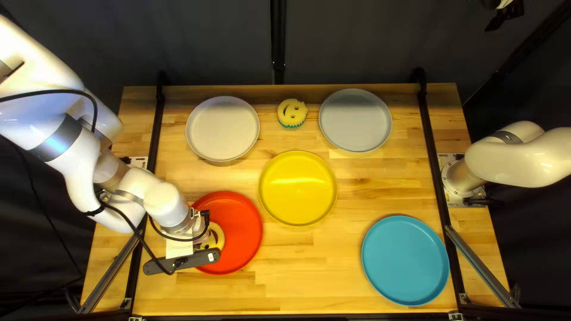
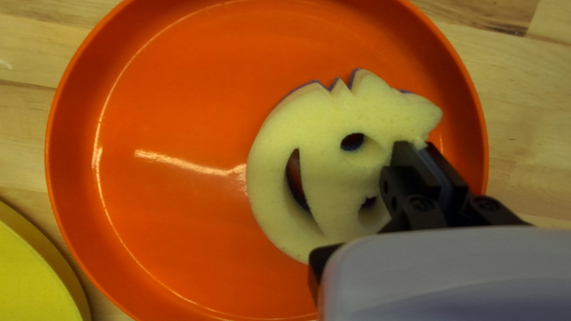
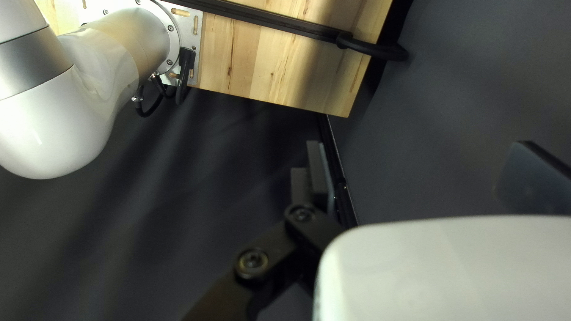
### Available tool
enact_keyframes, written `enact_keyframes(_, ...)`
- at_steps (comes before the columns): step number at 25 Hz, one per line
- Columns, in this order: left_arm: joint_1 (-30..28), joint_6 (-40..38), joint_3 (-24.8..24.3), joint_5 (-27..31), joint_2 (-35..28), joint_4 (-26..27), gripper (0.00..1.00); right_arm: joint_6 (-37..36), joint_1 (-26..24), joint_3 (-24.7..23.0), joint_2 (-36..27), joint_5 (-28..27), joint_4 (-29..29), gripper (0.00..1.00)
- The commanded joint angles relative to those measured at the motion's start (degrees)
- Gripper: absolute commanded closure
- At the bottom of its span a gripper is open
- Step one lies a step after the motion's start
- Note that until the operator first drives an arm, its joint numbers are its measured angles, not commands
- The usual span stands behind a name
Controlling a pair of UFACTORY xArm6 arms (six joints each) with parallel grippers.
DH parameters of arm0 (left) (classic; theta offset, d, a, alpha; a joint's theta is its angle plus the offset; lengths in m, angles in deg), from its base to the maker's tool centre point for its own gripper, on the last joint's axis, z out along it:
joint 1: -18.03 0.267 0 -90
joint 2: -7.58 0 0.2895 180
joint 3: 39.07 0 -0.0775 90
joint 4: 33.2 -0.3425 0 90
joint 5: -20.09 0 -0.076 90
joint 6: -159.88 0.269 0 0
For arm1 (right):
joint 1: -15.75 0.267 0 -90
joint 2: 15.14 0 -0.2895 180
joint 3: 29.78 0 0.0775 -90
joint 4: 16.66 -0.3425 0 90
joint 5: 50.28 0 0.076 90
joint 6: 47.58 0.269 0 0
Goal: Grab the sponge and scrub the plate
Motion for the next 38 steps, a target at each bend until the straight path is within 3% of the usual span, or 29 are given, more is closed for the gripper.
enact_keyframes(1,5.0,2.5,2.3,2.6,-0.2,-2.2,1.00,0.0,0.0,0.0,0.0,0.0,0.0,0.00)
enact_keyframes(10,11.9,3.7,5.3,7.4,-3.1,-5.9,1.00,0.0,0.0,0.0,0.0,0.0,0.0,0.00)
enact_keyframes(22,26.0,6.0,0.0,10.3,-14.2,-3.9,1.00,0.0,0.0,0.0,0.0,0.0,0.0,0.00)
enact_keyframes(32,39.2,9.2,3.6,14.7,-12.7,-3.7,1.00,0.0,0.0,0.0,0.0,0.0,0.0,0.00)
enact_keyframes(38,44.2,10.9,5.7,15.8,-10.0,-5.0,1.00,0.0,0.0,0.0,0.0,0.0,0.0,0.00)
